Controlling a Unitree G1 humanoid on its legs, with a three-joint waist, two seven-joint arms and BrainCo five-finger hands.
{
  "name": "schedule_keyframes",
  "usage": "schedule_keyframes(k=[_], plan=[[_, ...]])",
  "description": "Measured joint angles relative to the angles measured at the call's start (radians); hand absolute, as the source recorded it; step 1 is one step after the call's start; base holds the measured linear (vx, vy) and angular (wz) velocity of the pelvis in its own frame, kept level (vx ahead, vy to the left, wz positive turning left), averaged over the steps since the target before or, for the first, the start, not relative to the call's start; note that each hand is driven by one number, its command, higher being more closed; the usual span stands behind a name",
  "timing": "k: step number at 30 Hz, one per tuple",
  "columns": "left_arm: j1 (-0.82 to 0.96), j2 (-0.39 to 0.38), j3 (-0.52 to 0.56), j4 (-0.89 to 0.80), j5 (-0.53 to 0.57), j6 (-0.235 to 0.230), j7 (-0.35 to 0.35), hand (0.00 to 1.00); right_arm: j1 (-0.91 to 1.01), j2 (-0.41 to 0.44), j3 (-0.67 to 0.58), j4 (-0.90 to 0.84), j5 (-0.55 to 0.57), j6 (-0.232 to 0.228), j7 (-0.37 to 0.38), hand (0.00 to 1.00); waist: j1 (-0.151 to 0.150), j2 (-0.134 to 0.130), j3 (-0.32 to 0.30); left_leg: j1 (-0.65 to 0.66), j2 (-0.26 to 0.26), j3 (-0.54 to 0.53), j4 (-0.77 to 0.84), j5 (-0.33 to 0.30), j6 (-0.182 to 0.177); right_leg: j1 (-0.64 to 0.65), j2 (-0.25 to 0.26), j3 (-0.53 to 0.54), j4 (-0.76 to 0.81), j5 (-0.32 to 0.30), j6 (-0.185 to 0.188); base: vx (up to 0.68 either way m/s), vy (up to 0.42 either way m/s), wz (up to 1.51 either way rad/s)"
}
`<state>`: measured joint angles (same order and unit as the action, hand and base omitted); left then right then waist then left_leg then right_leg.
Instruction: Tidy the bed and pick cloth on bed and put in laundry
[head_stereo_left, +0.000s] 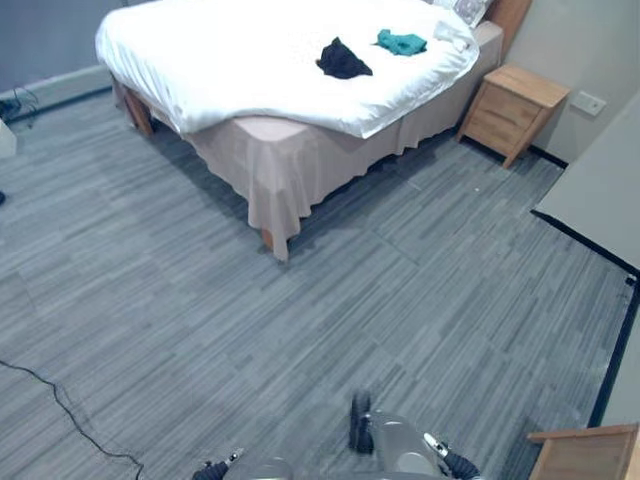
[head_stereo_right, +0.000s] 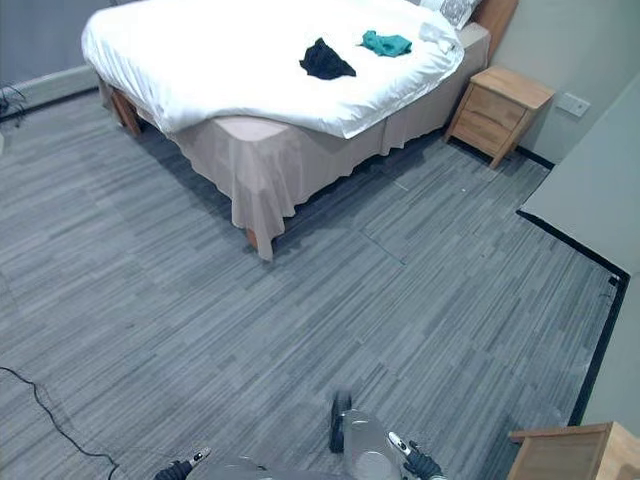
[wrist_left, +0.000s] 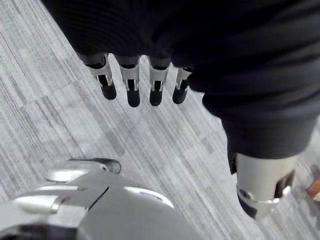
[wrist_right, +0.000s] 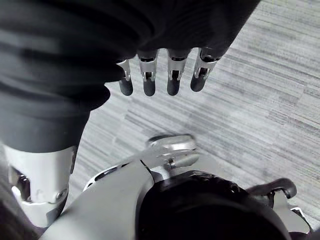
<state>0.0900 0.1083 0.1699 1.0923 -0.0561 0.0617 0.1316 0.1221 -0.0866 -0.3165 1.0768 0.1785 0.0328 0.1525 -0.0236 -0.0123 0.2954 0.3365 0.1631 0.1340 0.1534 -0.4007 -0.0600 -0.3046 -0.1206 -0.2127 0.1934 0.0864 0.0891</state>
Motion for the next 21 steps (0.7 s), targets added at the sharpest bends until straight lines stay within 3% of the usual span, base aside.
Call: schedule_keyframes(k=[1,2,3,6,7,8,9,10,11,12,14,15,16,17,18,19,20,21], plan=[[0.009,-0.018,0.003,0.002,0.003,-0.002,0.0,0.0,0.011,-0.011,-0.009,-0.001,-0.002,0.006,-0.002,0.0,-0.019,0.053,-0.017,0.026,0.041,-0.008,-0.007,-0.018,0.066,-0.033,0.025,-0.035,0.114,-0.025,-0.028,0.61,-0.316,0.29],[0.005,-0.024,0.013,0.006,0.003,-0.007,-0.002,0.0,0.013,-0.008,-0.029,0.0,-0.004,0.01,-0.002,0.0,-0.02,0.061,-0.023,0.028,0.051,-0.022,0.027,0.011,0.061,-0.045,0.034,-0.036,0.16,-0.039,-0.051,0.64,-0.364,0.06],[0.005,-0.029,0.042,-0.001,0.002,-0.019,-0.004,0.0,0.007,-0.002,-0.053,0.006,-0.015,0.013,-0.005,0.0,-0.012,0.059,-0.019,-0.017,0.077,-0.023,0.158,0.096,-0.001,-0.04,0.05,-0.034,0.211,-0.074,-0.112,0.66,-0.41,-0.26],[0.018,-0.039,0.055,-0.001,-0.001,-0.035,-0.006,0.0,0.005,-0.014,-0.047,0.005,-0.055,0.007,-0.001,0.0,-0.02,0.073,-0.024,-0.163,0.154,-0.052,0.556,0.365,-0.038,0.077,0.119,-0.042,0.184,-0.168,-0.164,0.6,-0.336,-0.18],[0.018,-0.04,0.056,-0.003,-0.001,-0.041,-0.01,0.0,0.003,-0.024,-0.028,0.009,-0.073,0.004,-0.002,0.0,-0.018,0.077,-0.019,-0.238,0.189,-0.05,0.73,0.353,-0.033,0.14,0.15,-0.042,0.142,-0.178,-0.166,0.62,-0.263,-0.05],[0.018,-0.035,0.057,-0.009,0.0,-0.047,-0.022,0.0,-0.002,-0.028,-0.011,0.017,-0.087,0.003,-0.003,0.0,-0.016,0.074,-0.01,-0.318,0.205,-0.043,0.895,0.297,-0.02,0.238,0.179,-0.038,0.077,-0.185,-0.169,0.6,-0.234,0.0],[0.022,-0.025,0.057,-0.023,0.0,-0.047,-0.024,0.0,-0.008,-0.028,0.012,0.03,-0.092,-0.008,-0.005,0.0,-0.009,0.052,-0.004,-0.388,0.186,-0.022,0.928,0.246,-0.028,0.327,0.188,-0.037,0.019,-0.198,-0.177,0.81,-0.285,0.0],[0.024,-0.024,0.057,-0.046,-0.001,-0.049,-0.027,0.0,-0.019,-0.03,0.02,0.04,-0.09,-0.018,-0.003,0.0,0.001,0.035,0.007,-0.448,0.144,0.011,0.874,0.207,-0.021,0.396,0.187,-0.034,-0.024,-0.2,-0.179,0.57,-0.193,-0.03],[0.024,-0.026,0.057,-0.05,-0.001,-0.049,-0.027,0.0,-0.021,-0.031,0.02,0.04,-0.09,-0.021,-0.002,0.0,0.007,0.034,0.007,-0.463,0.132,0.019,0.85,0.2,-0.019,0.412,0.187,-0.033,-0.034,-0.201,-0.178,0.52,-0.147,-0.18],[0.023,-0.028,0.057,-0.069,-0.001,-0.05,-0.031,0.0,-0.032,-0.031,0.019,0.037,-0.09,-0.03,0.001,0.0,0.022,0.034,0.008,-0.52,0.088,0.069,0.723,0.18,-0.019,0.462,0.185,-0.023,-0.077,-0.21,-0.168,0.39,-0.056,-0.27],[0.021,-0.032,0.058,-0.071,-0.002,-0.051,-0.037,0.0,-0.049,-0.031,0.01,0.033,-0.09,-0.04,0.003,0.0,0.037,0.03,0.01,-0.556,0.019,0.182,0.454,0.19,-0.021,0.529,0.166,-0.019,-0.118,-0.234,-0.162,0.5,-0.034,-0.16],[0.021,-0.036,0.058,-0.071,-0.001,-0.051,-0.036,0.0,-0.043,-0.033,0.005,0.017,-0.09,-0.049,0.007,0.0,0.037,0.032,0.009,-0.557,-0.021,0.286,0.258,0.234,-0.02,0.584,0.158,-0.032,-0.151,-0.257,-0.146,0.66,0.051,0.26],[0.021,-0.039,0.058,-0.071,-0.001,-0.049,-0.032,0.0,-0.033,-0.029,0.004,-0.006,-0.087,-0.05,0.013,0.0,0.036,0.037,0.006,-0.556,-0.042,0.428,0.133,0.277,0.02,0.652,0.158,-0.053,-0.172,-0.301,-0.125,0.68,0.078,0.39],[0.021,-0.039,0.058,-0.071,-0.001,-0.048,-0.029,0.0,-0.029,-0.029,0.005,-0.008,-0.085,-0.049,0.014,0.0,0.037,0.036,0.005,-0.552,-0.047,0.479,0.114,0.276,0.031,0.673,0.158,-0.065,-0.169,-0.324,-0.113,0.7,0.133,0.41],[0.024,-0.038,0.059,-0.071,-0.001,-0.043,-0.023,0.0,-0.025,-0.029,0.005,-0.012,-0.079,-0.047,0.018,0.0,0.04,0.03,-0.007,-0.55,-0.059,0.53,0.1,0.278,0.085,0.692,0.154,-0.079,-0.146,-0.366,-0.096,0.49,0.111,0.21],[0.027,-0.036,0.062,-0.07,-0.001,-0.037,-0.019,0.0,-0.025,-0.026,0.006,-0.011,-0.078,-0.045,0.02,0.0,0.042,0.016,-0.017,-0.552,-0.065,0.529,0.113,0.305,0.184,0.687,0.139,-0.086,-0.105,-0.4,-0.084,0.64,0.125,0.19],[0.03,-0.026,0.068,-0.059,0.0,-0.02,-0.014,0.0,-0.037,-0.024,0.015,-0.011,-0.076,-0.038,0.023,0.0,0.039,0.001,-0.037,-0.553,-0.076,0.548,0.153,0.327,0.264,0.629,0.102,-0.097,0.074,-0.449,-0.022,0.66,0.138,0.28],[0.015,-0.012,0.068,-0.052,0.0,-0.002,-0.009,0.0,-0.059,-0.018,0.016,-0.009,-0.077,-0.023,0.025,0.0,0.038,-0.023,-0.044,-0.538,-0.101,0.528,0.147,0.306,0.263,0.498,0.031,-0.092,0.388,-0.432,0.039,0.65,0.147,0.36]])
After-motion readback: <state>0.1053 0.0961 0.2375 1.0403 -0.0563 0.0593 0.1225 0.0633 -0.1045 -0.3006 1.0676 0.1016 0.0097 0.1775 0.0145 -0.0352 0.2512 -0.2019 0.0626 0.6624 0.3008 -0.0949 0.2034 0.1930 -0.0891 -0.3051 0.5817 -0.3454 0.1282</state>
